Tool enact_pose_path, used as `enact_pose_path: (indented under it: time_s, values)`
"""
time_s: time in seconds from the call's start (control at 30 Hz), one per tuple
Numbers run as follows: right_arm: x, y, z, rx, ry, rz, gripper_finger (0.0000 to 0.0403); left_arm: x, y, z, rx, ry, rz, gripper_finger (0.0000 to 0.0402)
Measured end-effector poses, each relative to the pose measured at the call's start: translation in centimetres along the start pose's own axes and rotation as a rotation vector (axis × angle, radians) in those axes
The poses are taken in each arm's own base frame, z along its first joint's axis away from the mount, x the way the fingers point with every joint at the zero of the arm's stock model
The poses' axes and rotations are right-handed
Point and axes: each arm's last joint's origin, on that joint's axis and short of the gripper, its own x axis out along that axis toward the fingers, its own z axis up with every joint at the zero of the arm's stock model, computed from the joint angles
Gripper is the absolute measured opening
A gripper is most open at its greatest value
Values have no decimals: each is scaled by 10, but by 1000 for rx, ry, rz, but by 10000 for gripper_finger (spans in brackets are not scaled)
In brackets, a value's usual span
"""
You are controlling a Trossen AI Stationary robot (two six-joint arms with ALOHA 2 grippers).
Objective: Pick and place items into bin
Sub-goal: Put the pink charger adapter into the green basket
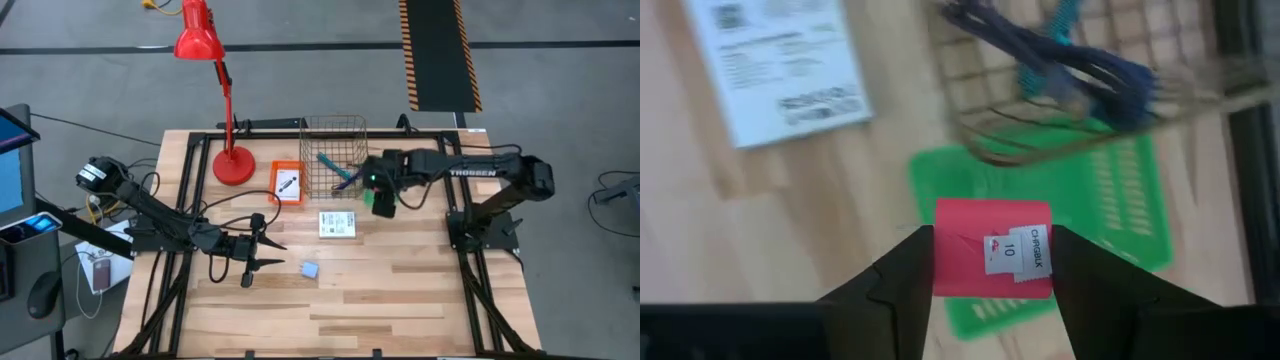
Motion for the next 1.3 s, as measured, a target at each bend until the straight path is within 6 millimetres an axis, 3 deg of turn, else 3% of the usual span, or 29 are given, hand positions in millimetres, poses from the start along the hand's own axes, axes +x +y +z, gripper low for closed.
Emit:
enact_pose_path:
  time_s: [0.23,0.47,1.3]
  values:
    - [6,-34,-7,78,56,-31,171,0,0,0,0,0,0,128]
    - [8,-52,-11,94,66,-44,171,0,0,0,0,1,0,128]
    - [9,-55,-8,92,33,-52,177,0,0,-1,2,7,-2,128]
